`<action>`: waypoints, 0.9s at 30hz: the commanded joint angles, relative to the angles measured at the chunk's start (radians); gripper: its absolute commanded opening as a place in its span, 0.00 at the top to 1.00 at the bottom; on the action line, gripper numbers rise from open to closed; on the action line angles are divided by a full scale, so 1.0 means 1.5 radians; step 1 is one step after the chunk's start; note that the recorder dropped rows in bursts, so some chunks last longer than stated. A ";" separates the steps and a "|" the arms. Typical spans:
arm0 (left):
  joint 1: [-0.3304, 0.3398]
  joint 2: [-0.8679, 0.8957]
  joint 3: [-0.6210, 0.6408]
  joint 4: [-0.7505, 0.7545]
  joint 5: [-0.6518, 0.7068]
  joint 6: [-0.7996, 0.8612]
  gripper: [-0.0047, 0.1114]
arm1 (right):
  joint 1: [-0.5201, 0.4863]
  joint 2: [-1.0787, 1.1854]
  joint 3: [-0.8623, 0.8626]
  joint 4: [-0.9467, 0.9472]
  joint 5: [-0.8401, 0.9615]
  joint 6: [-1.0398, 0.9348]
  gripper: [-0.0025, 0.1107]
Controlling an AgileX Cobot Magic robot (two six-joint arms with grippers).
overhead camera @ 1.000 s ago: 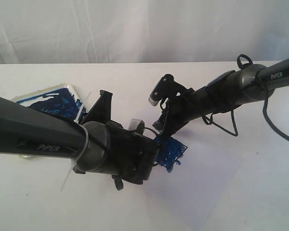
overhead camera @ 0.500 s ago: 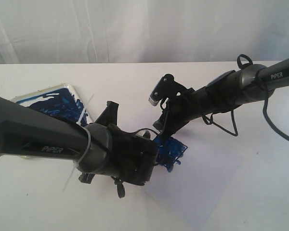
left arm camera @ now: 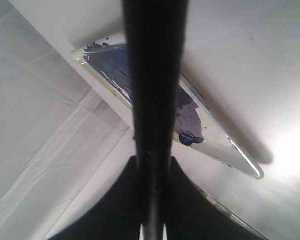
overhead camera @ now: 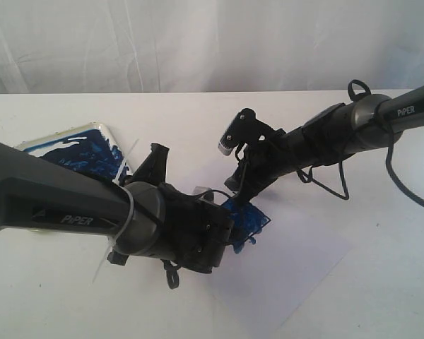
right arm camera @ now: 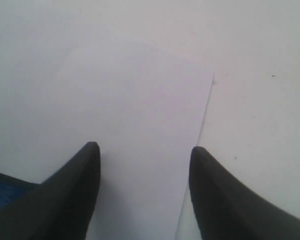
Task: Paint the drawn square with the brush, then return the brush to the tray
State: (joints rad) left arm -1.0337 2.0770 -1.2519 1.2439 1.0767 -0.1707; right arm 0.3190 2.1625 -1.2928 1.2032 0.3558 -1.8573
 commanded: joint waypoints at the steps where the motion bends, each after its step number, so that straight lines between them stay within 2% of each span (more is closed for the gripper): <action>1: -0.001 -0.003 0.004 0.006 0.023 -0.023 0.96 | -0.001 0.010 0.010 -0.024 -0.020 -0.003 0.52; 11: 0.012 0.006 0.004 -0.007 0.020 -0.024 0.96 | -0.001 0.010 0.010 -0.024 -0.019 -0.003 0.52; 16: 0.005 -0.001 0.004 0.033 0.040 -0.061 0.96 | -0.001 0.010 0.010 -0.024 -0.020 -0.003 0.52; 22: 0.002 -0.005 0.004 0.030 0.096 -0.004 0.96 | -0.001 0.010 0.010 -0.024 -0.026 0.002 0.52; 27: 0.002 -0.005 0.004 0.030 0.096 -0.004 0.96 | -0.001 0.010 0.010 -0.024 -0.034 0.009 0.52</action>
State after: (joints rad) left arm -1.0243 2.0827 -1.2519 1.2819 1.1174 -0.1786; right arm 0.3190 2.1625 -1.2928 1.2032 0.3476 -1.8438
